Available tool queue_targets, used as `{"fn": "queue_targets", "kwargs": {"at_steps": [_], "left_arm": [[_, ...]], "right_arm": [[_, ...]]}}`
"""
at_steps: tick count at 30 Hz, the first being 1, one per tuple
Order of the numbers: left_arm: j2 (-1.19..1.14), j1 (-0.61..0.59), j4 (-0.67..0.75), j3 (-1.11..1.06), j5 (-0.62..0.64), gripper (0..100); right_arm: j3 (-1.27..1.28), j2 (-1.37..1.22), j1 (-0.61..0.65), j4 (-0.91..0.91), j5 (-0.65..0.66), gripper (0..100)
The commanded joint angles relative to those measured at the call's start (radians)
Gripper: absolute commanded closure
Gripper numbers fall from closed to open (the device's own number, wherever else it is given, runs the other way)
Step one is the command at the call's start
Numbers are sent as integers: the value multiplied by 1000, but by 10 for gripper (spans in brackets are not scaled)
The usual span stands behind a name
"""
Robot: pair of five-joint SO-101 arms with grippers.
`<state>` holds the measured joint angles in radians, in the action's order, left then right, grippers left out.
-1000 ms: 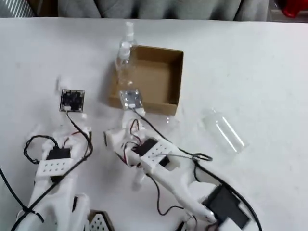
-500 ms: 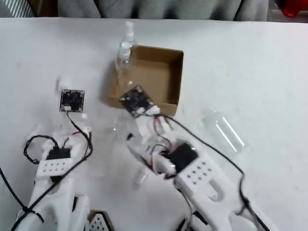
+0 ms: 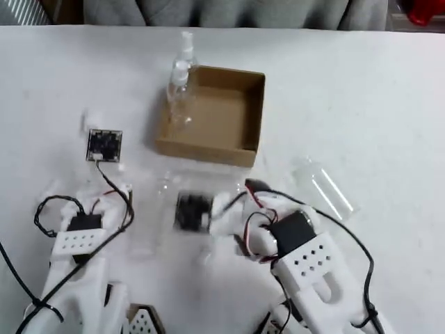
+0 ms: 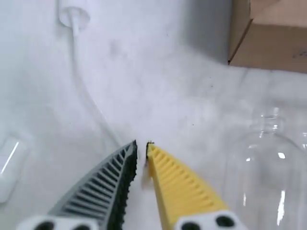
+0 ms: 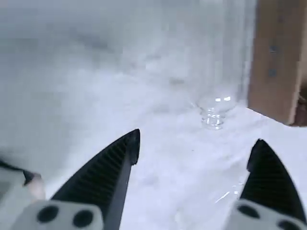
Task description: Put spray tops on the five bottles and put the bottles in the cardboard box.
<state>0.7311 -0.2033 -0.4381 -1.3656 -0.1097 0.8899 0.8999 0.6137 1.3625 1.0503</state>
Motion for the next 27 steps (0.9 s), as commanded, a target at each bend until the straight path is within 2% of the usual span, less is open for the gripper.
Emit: {"fn": "queue_targets", "kwargs": {"at_steps": [1,6,12,16,20,27], "left_arm": [[38,-15,31,12,2,958],[38,-15,31,12,2,958],[38,-15,31,12,2,958],[38,-15,31,12,2,958],[38,-15,31,12,2,958],[38,-15,38,12,2,958]], "right_arm": [[12,8,-8,18,157,700],[84,7,91,12,242,843],[114,-4,189,12,270,765],[106,-108,222,-16,419,759],[74,-252,226,-136,428,758],[-43,-503,226,-197,425,756]]}}
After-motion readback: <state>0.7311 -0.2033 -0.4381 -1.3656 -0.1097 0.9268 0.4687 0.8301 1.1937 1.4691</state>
